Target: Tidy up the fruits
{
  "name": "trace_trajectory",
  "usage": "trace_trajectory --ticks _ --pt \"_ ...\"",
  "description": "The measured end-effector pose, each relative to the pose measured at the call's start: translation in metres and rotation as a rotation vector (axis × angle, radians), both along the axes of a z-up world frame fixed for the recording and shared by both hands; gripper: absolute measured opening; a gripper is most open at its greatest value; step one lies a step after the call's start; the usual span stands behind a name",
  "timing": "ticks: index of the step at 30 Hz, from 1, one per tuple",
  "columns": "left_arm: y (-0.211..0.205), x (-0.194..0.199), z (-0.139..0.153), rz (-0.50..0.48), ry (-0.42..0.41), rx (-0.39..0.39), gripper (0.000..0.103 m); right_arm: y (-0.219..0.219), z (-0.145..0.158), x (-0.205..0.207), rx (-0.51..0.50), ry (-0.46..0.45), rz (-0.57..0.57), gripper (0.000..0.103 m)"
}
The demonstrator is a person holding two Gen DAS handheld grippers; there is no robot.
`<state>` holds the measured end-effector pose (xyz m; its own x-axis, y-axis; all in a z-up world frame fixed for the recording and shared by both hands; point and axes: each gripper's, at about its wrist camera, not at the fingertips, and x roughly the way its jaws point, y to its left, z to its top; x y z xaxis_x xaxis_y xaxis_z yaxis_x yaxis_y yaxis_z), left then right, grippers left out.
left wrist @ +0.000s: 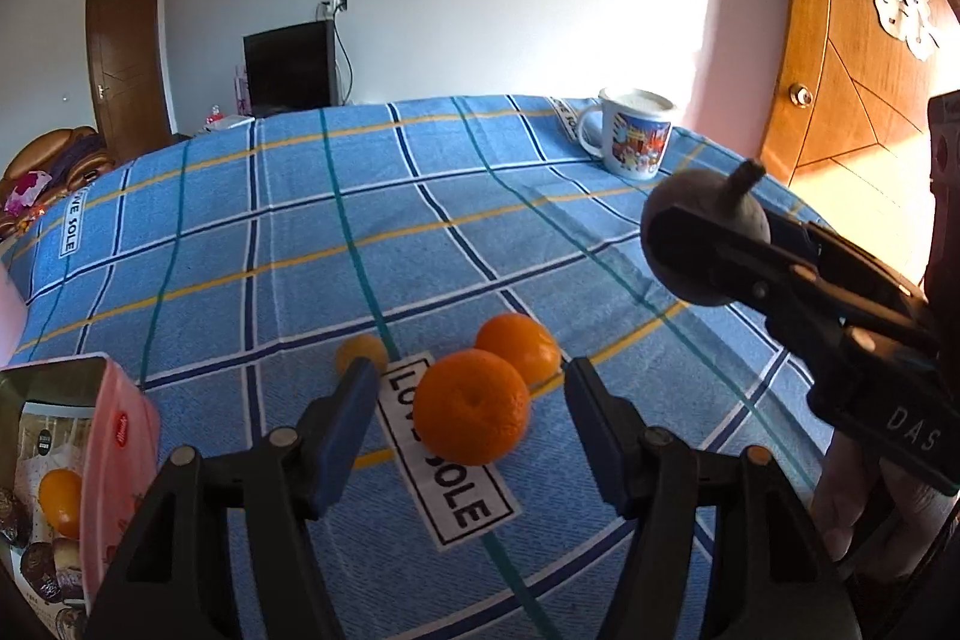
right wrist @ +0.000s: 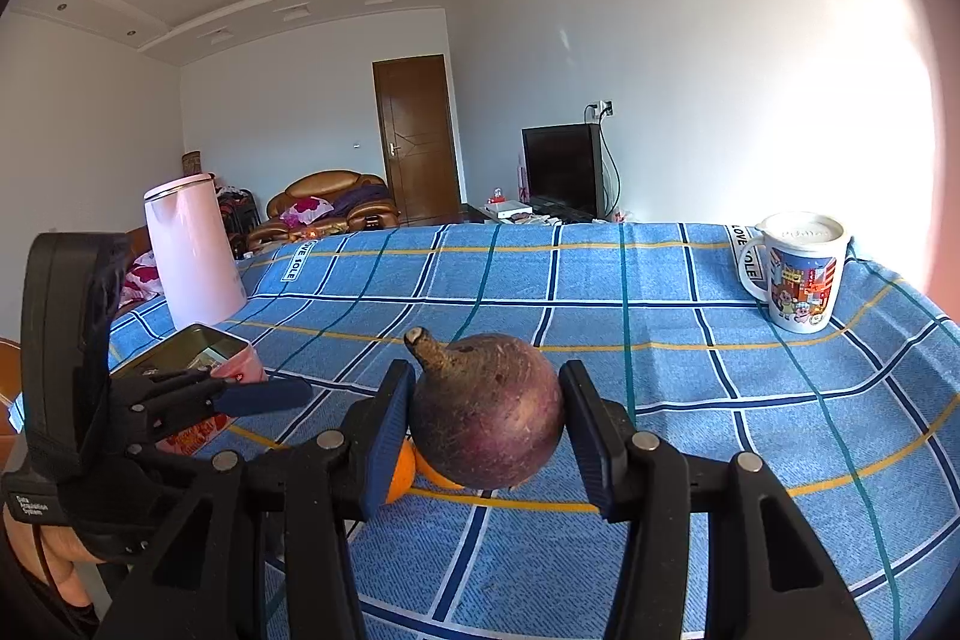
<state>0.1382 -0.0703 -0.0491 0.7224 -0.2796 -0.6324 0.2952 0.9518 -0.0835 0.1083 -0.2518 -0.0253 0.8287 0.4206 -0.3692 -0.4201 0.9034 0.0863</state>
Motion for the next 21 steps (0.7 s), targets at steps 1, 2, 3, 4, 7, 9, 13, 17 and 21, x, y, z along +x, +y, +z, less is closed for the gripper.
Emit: trace_trajectory --ticks 1,2,3,4,7,9,13,17,21 --pt "0.0 0.003 -0.002 -0.004 0.023 -0.003 0.067 0.0 0.0 0.0 -0.002 0.001 0.0 0.052" --pt "-0.001 0.007 -0.006 -0.009 0.052 -0.008 0.065 0.001 0.0 0.0 -0.004 0.001 -0.001 0.052" --pt "0.0 0.011 -0.009 -0.01 0.08 -0.015 0.064 0.0 0.0 0.0 -0.003 0.001 -0.001 0.052" --pt "0.002 0.014 -0.012 -0.011 0.102 -0.025 0.061 0.0 0.0 0.0 -0.003 0.001 -0.002 0.052" --pt "0.004 0.018 -0.016 -0.022 0.133 -0.054 0.049 0.0 0.0 0.001 -0.003 0.007 -0.002 0.052" --pt "0.004 0.018 -0.015 -0.021 0.13 -0.061 0.049 0.0 0.0 0.002 -0.001 0.008 -0.003 0.052" --pt "0.01 0.007 -0.006 0.015 0.064 -0.068 0.048 0.0 0.0 0.0 -0.003 -0.001 -0.002 0.052" --pt "0.024 -0.014 0.007 0.075 -0.038 -0.061 0.048 0.004 0.001 -0.003 -0.016 -0.014 0.014 0.052" --pt "0.049 -0.036 0.022 0.13 -0.115 -0.071 0.048 0.013 0.001 -0.005 0.008 0.014 0.072 0.052"
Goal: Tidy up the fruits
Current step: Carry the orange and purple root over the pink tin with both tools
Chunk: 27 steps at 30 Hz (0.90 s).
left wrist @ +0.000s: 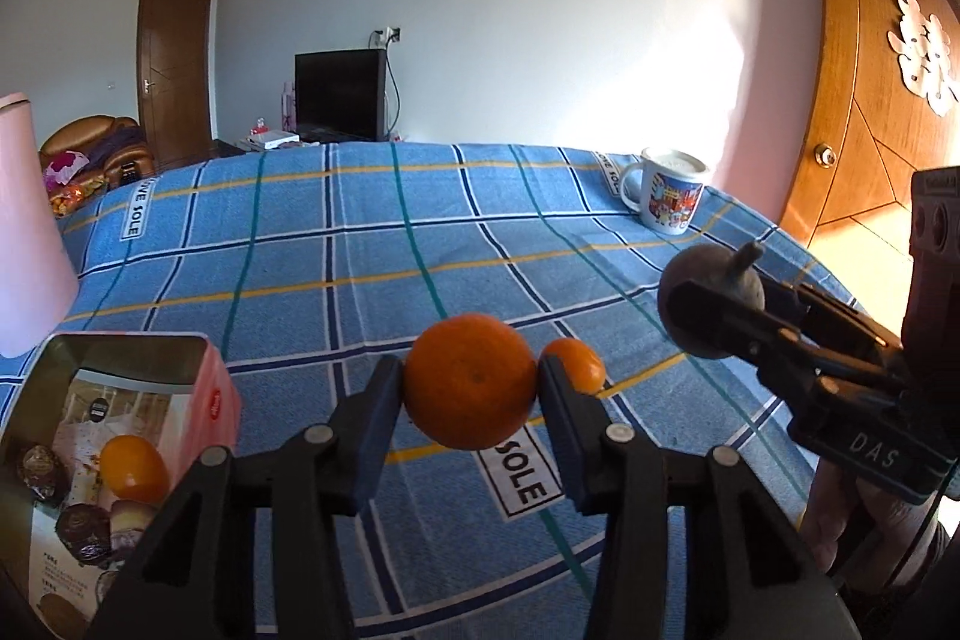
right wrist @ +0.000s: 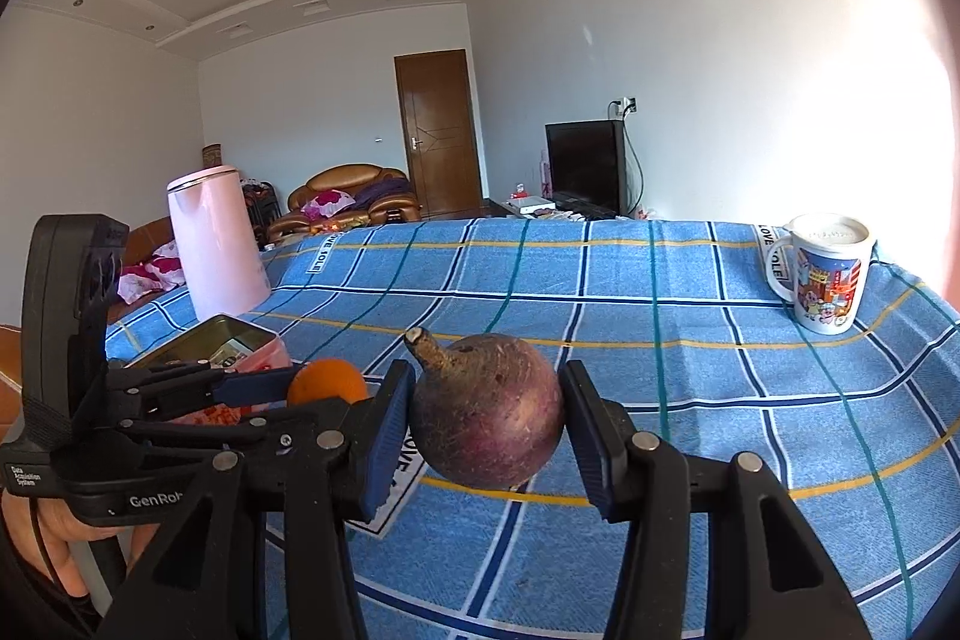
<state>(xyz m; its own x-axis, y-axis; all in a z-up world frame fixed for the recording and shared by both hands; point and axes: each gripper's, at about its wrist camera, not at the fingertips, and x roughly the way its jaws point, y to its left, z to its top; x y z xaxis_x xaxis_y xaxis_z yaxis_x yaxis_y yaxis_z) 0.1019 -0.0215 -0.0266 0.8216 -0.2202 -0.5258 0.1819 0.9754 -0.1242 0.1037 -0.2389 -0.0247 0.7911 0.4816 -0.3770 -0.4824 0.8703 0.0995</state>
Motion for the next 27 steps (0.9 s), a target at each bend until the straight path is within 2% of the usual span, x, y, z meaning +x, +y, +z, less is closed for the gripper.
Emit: trace_trajectory --ticks 9,18,27 --pt "0.064 -0.043 0.021 0.15 -0.087 0.05 0.048 0.051 0.004 -0.008 -0.012 0.018 0.123 0.052" --pt "0.117 -0.061 0.017 0.28 -0.073 0.051 0.048 0.106 0.018 -0.016 -0.005 0.029 0.256 0.052" --pt "0.156 -0.072 0.005 0.346 -0.043 0.035 0.048 0.168 0.022 -0.02 -0.025 0.049 0.38 0.052"
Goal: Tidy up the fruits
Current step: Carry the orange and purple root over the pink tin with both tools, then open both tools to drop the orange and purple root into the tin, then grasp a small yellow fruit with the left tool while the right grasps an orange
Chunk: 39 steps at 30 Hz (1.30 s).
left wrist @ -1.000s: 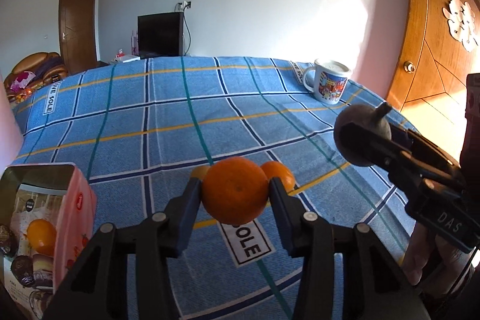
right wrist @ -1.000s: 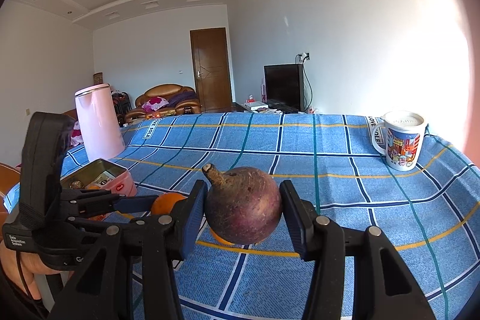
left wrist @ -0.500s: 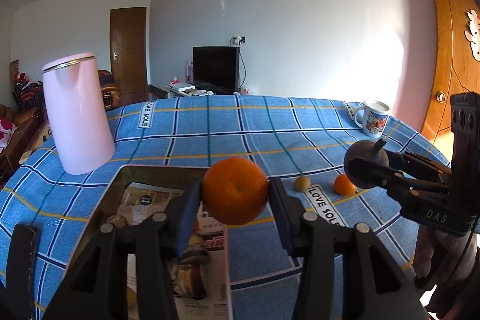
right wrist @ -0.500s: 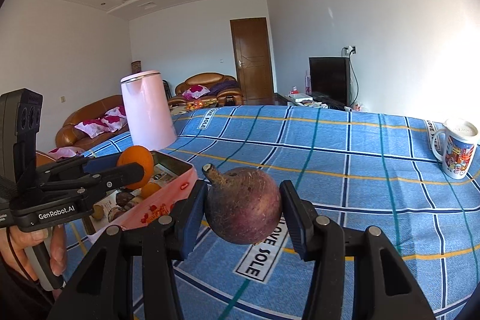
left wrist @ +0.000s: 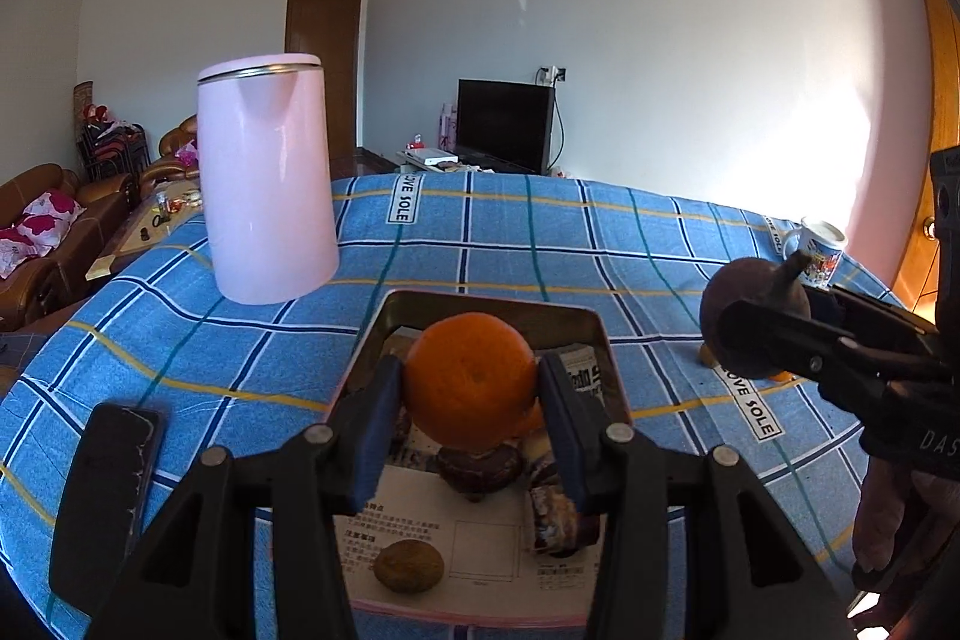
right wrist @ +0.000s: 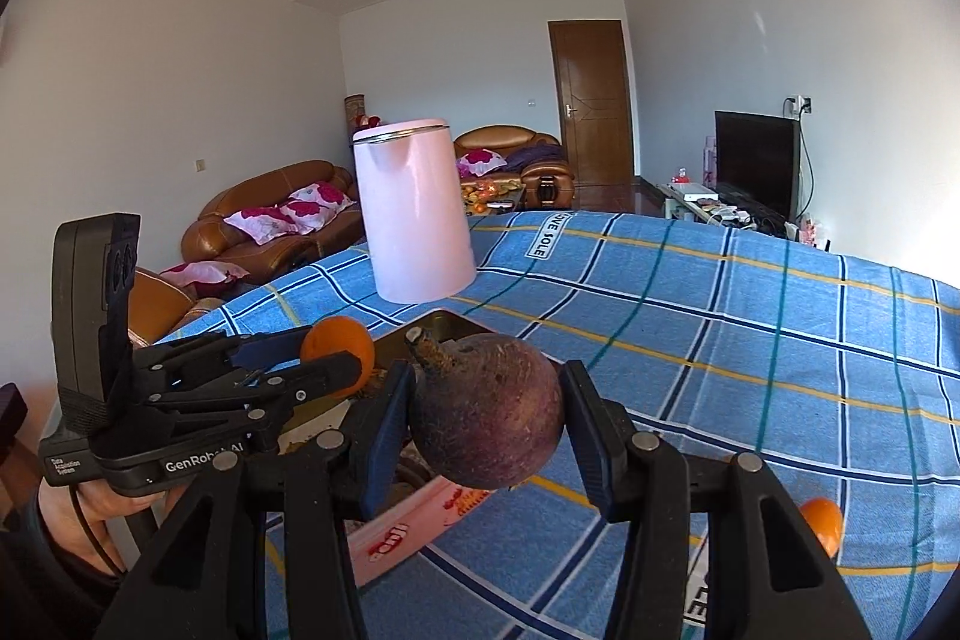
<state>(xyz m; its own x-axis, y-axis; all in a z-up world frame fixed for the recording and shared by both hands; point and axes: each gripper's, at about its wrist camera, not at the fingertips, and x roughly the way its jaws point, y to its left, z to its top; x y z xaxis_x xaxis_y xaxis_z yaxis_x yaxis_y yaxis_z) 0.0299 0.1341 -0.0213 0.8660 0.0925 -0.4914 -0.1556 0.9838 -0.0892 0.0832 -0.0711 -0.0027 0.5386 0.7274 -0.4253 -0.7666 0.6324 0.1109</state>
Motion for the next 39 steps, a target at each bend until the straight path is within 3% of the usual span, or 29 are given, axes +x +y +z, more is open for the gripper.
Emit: trace_trajectory --ticks 17,20,24,27,29,39 --pt "0.041 -0.012 -0.025 0.048 0.054 -0.085 0.049 0.073 -0.039 -0.025 -0.133 0.072 0.163 0.052" --pt "0.043 -0.017 -0.022 0.064 0.034 -0.086 0.066 0.081 -0.048 -0.024 -0.17 0.102 0.194 0.052" --pt "0.04 -0.024 -0.013 0.089 -0.001 -0.067 0.074 0.082 -0.047 -0.031 -0.176 0.071 0.203 0.061" --pt "0.04 -0.027 -0.007 0.09 -0.023 -0.07 0.077 0.07 -0.041 -0.032 -0.149 0.064 0.204 0.061" --pt "0.037 -0.027 -0.004 0.091 -0.031 -0.063 0.084 0.055 -0.037 -0.032 -0.124 0.055 0.191 0.065" --pt "0.02 -0.021 0.004 0.089 -0.036 -0.047 0.086 -0.046 -0.009 -0.005 -0.028 0.021 -0.05 0.071"
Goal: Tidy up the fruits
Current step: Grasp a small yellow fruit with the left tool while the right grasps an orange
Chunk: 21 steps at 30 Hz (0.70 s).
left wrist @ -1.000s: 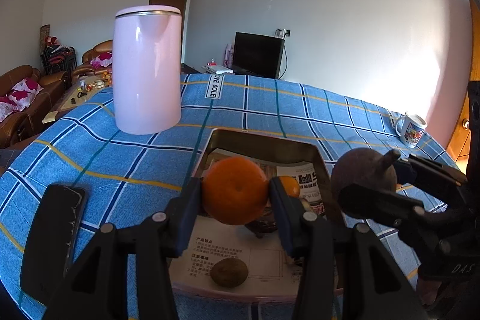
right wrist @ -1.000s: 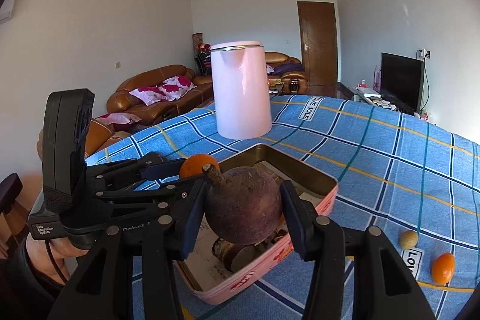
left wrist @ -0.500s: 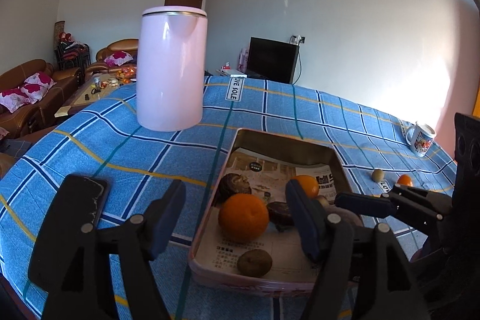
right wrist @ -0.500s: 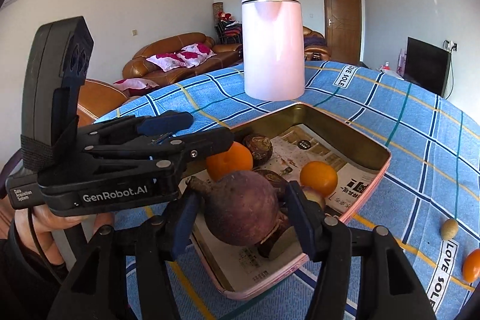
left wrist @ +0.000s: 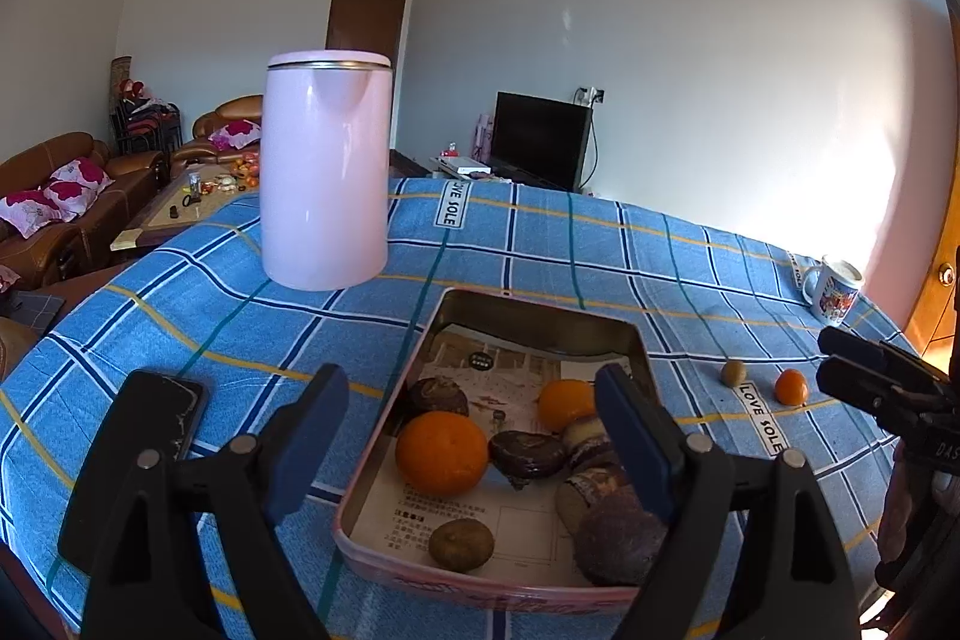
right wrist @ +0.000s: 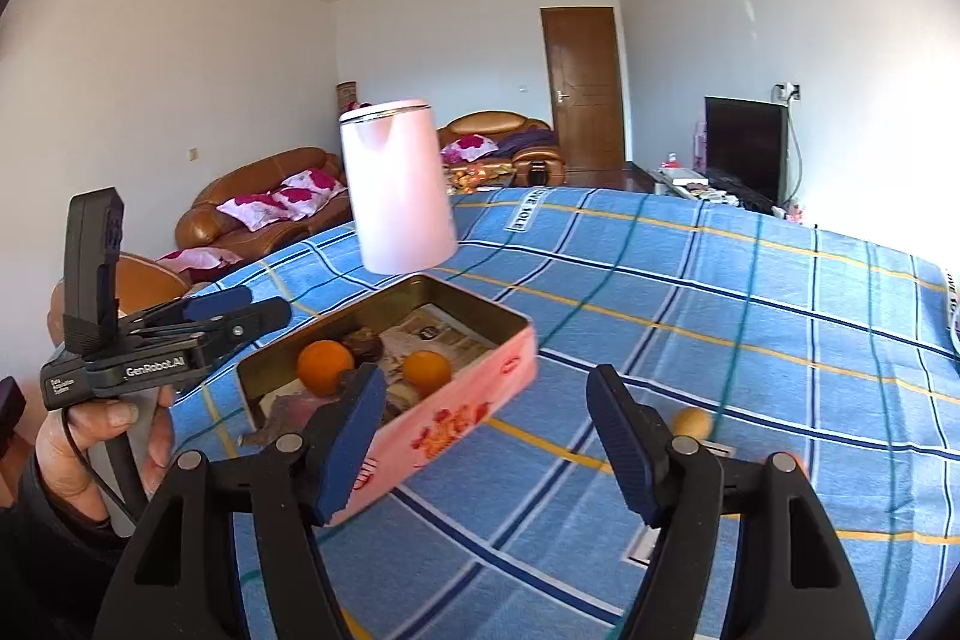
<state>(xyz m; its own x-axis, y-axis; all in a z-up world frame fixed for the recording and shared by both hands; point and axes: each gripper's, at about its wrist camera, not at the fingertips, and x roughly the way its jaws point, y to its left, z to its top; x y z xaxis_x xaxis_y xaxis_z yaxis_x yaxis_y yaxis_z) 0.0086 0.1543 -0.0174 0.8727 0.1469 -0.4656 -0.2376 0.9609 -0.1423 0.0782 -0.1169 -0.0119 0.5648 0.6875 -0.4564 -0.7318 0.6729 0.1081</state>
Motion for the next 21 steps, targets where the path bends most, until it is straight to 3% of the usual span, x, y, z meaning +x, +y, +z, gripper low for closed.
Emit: trace_trajectory --ticks 8,15,21 --pt "-0.036 0.016 0.011 -0.067 -0.006 0.044 0.093 -0.058 -0.003 0.024 0.001 0.021 -0.151 0.071" --pt "-0.086 0.043 0.02 -0.154 0.002 0.084 0.093 -0.1 -0.018 0.055 -0.075 0.076 -0.307 0.071" --pt "-0.133 0.08 0.015 -0.257 0.063 0.108 0.093 -0.103 -0.035 0.08 -0.155 0.146 -0.316 0.069"
